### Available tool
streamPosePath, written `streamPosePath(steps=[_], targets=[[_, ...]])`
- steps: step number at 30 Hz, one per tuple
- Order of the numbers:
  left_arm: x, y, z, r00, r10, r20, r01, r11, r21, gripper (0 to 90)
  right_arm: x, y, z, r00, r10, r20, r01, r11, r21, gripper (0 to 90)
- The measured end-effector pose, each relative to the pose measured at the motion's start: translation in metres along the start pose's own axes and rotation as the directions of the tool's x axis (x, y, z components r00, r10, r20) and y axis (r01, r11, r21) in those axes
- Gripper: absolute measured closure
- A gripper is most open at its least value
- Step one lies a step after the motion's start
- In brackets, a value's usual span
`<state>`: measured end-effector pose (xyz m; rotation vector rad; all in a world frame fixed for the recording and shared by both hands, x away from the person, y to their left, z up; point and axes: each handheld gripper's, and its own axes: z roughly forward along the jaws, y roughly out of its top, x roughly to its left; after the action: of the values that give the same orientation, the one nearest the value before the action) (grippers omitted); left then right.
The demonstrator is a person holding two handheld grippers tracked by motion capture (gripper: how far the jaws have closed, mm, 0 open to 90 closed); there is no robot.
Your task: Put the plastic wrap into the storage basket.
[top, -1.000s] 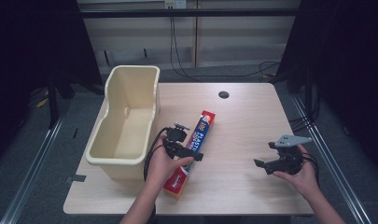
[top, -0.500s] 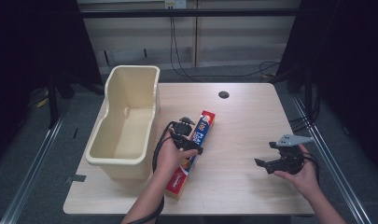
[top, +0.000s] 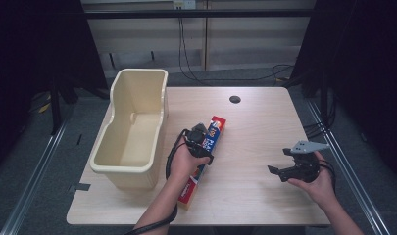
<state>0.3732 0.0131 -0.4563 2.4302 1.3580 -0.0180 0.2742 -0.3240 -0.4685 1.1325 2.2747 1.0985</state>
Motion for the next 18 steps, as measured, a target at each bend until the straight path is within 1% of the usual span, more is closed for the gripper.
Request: streamPosePath(steps=[1,2,3,4,5,6,8,9,11,12,13,14,15,16,17,18], targets=[[-0.001,0.001,-0.001,0.9999,-0.009,-0.011,0.010,0.9999,0.009,34.8,0.000,0.000,0.000,1.0000,0.000,-0.001,0.000,1.000,-0.002,7.1],[-0.002,0.002,-0.003,0.9997,-0.006,-0.022,0.007,0.9998,0.020,36.5,0.000,0.000,0.000,1.0000,0.000,0.001,0.000,1.000,-0.004,7.2],[-0.002,0.003,-0.005,0.9993,-0.013,-0.035,0.014,0.9994,0.030,38.3,0.000,0.000,-0.001,1.0000,0.002,0.001,-0.002,1.000,-0.003,7.2],[-0.002,0.004,-0.006,0.9991,-0.019,-0.039,0.020,0.9992,0.036,39.5,0.000,0.000,-0.001,1.0000,0.001,0.002,-0.001,1.000,-0.004,7.2],[-0.001,0.005,-0.007,0.9992,-0.016,-0.038,0.018,0.9984,0.055,40.1,0.000,0.000,0.000,1.0000,-0.001,0.000,0.001,1.000,-0.004,7.3],[-0.001,0.006,-0.008,0.9993,0.000,-0.038,0.003,0.9978,0.065,40.2,0.000,0.000,0.000,1.0000,0.001,0.002,-0.001,1.000,-0.001,7.2],[-0.002,0.007,-0.011,0.9992,0.008,-0.039,-0.005,0.9963,0.085,40.4,0.000,0.000,0.000,1.0000,-0.001,0.003,0.001,1.000,-0.002,7.3],[-0.002,0.008,-0.014,0.9994,0.001,-0.033,0.002,0.9965,0.084,40.4,0.000,0.000,0.000,1.0000,-0.007,-0.001,0.007,1.000,-0.004,7.3],[-0.002,0.011,-0.022,0.9999,-0.004,-0.015,0.005,0.9945,0.104,40.5,0.000,0.001,-0.001,1.0000,-0.007,-0.003,0.007,1.000,-0.005,7.2],[-0.002,0.012,-0.026,1.0000,-0.009,0.000,0.009,0.9944,0.105,40.5,0.000,0.000,-0.001,1.0000,-0.006,0.000,0.006,1.000,-0.006,7.2],[-0.001,0.014,-0.031,0.9999,-0.006,0.008,0.005,0.9939,0.110,40.5,-0.001,0.000,-0.001,1.0000,-0.006,-0.002,0.006,1.000,-0.006,7.2],[-0.002,0.015,-0.036,0.9998,-0.012,0.015,0.010,0.9940,0.109,40.5,-0.001,0.000,0.000,1.0000,-0.006,-0.001,0.006,1.000,-0.005,7.2],[-0.002,0.016,-0.041,0.9998,-0.005,0.018,0.003,0.9943,0.107,40.5,-0.001,0.000,0.000,1.0000,-0.006,-0.001,0.006,1.000,-0.006,7.2],[-0.002,0.016,-0.041,0.9998,-0.005,0.018,0.003,0.9943,0.107,40.5,0.000,0.000,-0.001,1.0000,-0.006,-0.003,0.006,1.000,-0.005,7.2],[-0.002,0.019,-0.051,0.9998,0.000,0.022,-0.002,0.9949,0.101,40.5,0.000,0.000,-0.001,1.0000,-0.004,-0.001,0.004,1.000,-0.005,7.1],[-0.002,0.020,-0.056,0.9996,-0.005,0.029,0.003,0.9951,0.098,40.5,0.000,0.000,-0.001,1.0000,-0.002,0.000,0.002,1.000,-0.004,7.2]])
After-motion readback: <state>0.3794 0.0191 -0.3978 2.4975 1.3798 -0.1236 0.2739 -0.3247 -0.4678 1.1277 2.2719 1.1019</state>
